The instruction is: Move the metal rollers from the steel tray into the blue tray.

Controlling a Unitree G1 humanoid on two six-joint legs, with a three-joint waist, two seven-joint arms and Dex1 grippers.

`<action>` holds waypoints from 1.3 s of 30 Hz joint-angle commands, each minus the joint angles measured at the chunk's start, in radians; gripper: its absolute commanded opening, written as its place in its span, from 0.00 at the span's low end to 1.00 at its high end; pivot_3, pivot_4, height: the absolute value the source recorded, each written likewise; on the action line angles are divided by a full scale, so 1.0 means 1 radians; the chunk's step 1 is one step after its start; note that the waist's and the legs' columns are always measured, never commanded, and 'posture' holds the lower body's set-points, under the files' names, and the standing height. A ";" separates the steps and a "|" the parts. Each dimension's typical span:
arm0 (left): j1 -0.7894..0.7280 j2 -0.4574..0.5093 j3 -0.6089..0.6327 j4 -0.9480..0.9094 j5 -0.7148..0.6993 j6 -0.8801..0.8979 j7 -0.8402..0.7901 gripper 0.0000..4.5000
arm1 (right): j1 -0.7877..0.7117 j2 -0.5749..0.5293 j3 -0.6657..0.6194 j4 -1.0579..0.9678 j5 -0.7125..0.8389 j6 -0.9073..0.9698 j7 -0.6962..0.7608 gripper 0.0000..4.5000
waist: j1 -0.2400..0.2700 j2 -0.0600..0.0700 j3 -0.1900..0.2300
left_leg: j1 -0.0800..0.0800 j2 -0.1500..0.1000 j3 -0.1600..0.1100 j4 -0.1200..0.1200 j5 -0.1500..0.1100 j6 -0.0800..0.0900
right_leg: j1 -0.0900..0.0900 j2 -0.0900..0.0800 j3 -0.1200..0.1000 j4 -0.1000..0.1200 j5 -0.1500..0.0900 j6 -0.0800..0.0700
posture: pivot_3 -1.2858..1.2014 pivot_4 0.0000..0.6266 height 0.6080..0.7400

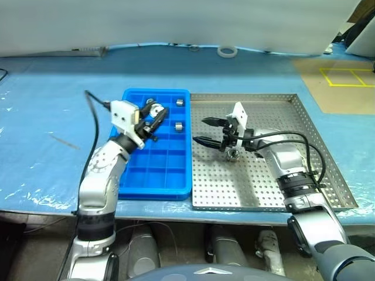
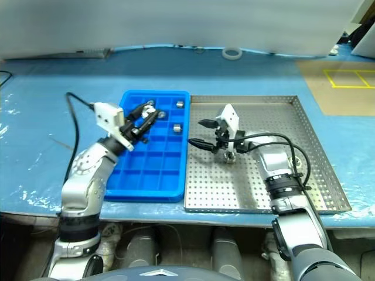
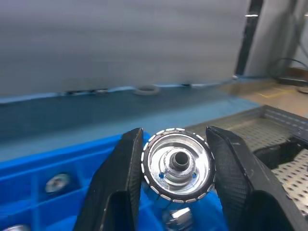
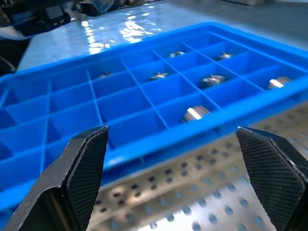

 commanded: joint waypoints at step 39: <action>-0.003 0.152 -0.099 0.062 -0.272 0.097 -0.194 0.88 | 0.057 -0.055 -0.174 -0.051 0.015 -0.023 -0.021 1.00 | 0.084 0.004 0.003 | 0.000 -0.006 0.003 -0.008 0.003 -0.005 | 0.009 -0.001 0.005 0.000 -0.005 0.008 | 0.46 0.24 1.00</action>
